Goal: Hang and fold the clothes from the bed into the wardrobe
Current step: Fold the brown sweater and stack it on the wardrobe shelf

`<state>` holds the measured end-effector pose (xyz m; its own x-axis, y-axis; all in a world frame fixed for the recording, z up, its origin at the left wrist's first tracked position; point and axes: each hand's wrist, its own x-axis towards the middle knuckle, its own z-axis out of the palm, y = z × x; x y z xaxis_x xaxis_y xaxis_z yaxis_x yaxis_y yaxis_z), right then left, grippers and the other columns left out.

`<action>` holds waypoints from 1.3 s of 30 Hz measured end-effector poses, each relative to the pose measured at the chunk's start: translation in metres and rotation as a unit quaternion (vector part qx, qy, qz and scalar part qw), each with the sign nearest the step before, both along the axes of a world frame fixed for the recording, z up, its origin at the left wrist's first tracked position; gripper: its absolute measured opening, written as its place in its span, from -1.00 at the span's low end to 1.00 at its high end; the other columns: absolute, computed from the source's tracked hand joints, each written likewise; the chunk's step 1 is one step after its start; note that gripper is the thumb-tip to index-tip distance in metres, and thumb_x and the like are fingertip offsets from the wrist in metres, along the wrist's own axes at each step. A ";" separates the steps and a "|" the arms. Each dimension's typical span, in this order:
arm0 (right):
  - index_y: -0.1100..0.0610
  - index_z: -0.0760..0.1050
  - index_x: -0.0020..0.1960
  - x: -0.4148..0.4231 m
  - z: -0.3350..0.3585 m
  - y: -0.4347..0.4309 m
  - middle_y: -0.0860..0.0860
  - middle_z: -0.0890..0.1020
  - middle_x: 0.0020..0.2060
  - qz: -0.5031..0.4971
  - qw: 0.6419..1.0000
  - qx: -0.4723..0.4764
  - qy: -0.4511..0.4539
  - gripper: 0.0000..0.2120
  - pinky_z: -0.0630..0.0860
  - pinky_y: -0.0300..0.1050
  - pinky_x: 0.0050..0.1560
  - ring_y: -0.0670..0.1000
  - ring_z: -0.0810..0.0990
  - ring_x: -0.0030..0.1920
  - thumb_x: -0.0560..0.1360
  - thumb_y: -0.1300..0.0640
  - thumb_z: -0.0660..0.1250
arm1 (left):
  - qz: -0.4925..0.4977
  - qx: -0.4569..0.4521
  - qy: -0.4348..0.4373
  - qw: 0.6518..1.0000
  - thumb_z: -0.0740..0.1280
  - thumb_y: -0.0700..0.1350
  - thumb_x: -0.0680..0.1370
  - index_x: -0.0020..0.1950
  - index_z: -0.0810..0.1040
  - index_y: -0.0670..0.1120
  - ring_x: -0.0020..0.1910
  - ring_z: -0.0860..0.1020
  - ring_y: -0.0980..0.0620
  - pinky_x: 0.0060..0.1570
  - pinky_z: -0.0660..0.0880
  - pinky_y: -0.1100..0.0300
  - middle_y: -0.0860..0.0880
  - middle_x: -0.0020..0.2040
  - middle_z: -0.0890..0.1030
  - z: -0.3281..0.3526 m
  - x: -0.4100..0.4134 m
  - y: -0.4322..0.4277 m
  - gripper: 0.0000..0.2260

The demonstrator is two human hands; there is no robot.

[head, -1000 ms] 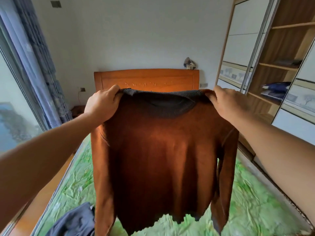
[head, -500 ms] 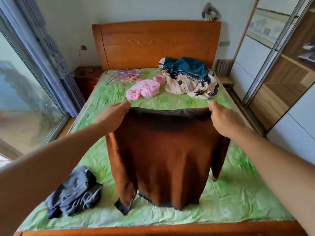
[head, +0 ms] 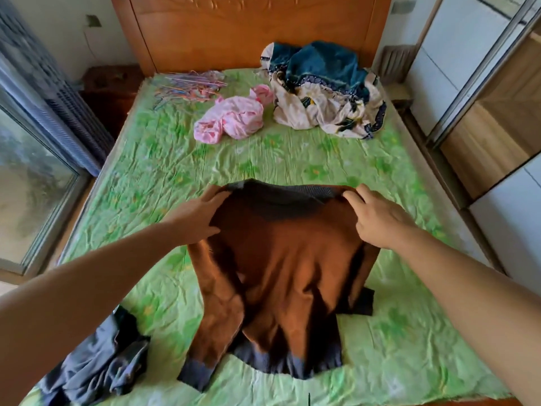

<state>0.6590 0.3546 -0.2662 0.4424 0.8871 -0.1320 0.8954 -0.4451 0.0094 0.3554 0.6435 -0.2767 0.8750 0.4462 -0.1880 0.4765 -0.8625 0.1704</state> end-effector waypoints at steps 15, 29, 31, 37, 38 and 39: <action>-0.07 -0.01 0.62 0.151 -0.203 0.233 0.12 -0.04 0.59 -0.041 0.992 -0.070 -0.094 -0.24 0.17 0.31 0.43 0.29 0.02 0.55 0.52 0.14 0.28 | 0.108 0.232 0.146 0.956 0.24 -0.25 0.54 0.63 -0.02 0.07 0.58 0.05 -0.27 0.39 0.26 -0.23 -0.13 0.63 -0.23 -0.172 0.204 0.152 -0.26; 0.10 0.33 0.55 -0.049 -0.461 -0.010 0.21 0.19 0.58 -0.096 0.991 -0.039 0.087 -0.31 0.18 0.53 0.35 0.25 0.15 0.57 0.49 -0.08 0.41 | 0.169 -0.057 0.084 0.980 0.11 0.25 0.62 0.63 -0.09 0.19 0.63 -0.08 -0.12 0.43 0.32 -0.08 -0.07 0.65 -0.18 -0.453 0.005 -0.108 -0.35; 0.17 0.39 0.50 -0.060 -0.459 -0.025 0.25 0.28 0.52 -0.117 0.988 0.048 0.091 -0.34 0.34 0.40 0.33 0.29 0.31 0.48 0.45 0.07 0.49 | 0.221 -0.099 0.065 0.968 0.15 0.25 0.62 0.62 -0.09 0.24 0.58 0.11 -0.19 0.34 0.40 -0.12 -0.04 0.65 -0.14 -0.450 -0.008 -0.119 -0.36; 0.28 0.36 0.41 -0.096 -0.442 -0.076 0.33 0.49 0.24 -0.436 0.845 0.176 0.257 -0.40 0.37 0.12 0.26 0.32 0.48 0.21 0.44 0.23 0.50 | 0.407 -0.180 -0.068 0.893 0.28 0.03 0.64 0.55 0.27 0.06 0.46 0.22 -0.22 0.44 0.21 -0.07 -0.21 0.46 0.25 -0.431 -0.058 -0.149 -0.52; 0.26 0.43 0.30 -0.102 -0.441 -0.083 0.31 0.56 0.18 -0.496 0.801 0.155 0.297 -0.53 0.44 0.14 0.22 0.31 0.55 0.16 0.47 0.17 0.49 | 0.433 -0.202 -0.093 0.874 0.31 -0.03 0.63 0.49 0.35 0.04 0.39 0.31 -0.17 0.42 0.25 0.01 -0.17 0.38 0.33 -0.428 -0.066 -0.148 -0.57; 0.24 0.48 0.14 -0.108 -0.440 -0.089 0.29 0.61 0.10 -0.522 0.778 0.119 0.329 -0.68 0.49 0.16 0.16 0.31 0.59 0.11 0.49 0.12 0.48 | 0.450 -0.229 -0.099 0.857 0.35 -0.08 0.61 0.43 0.39 0.05 0.27 0.41 -0.09 0.36 0.33 0.07 -0.11 0.31 0.39 -0.426 -0.073 -0.146 -0.61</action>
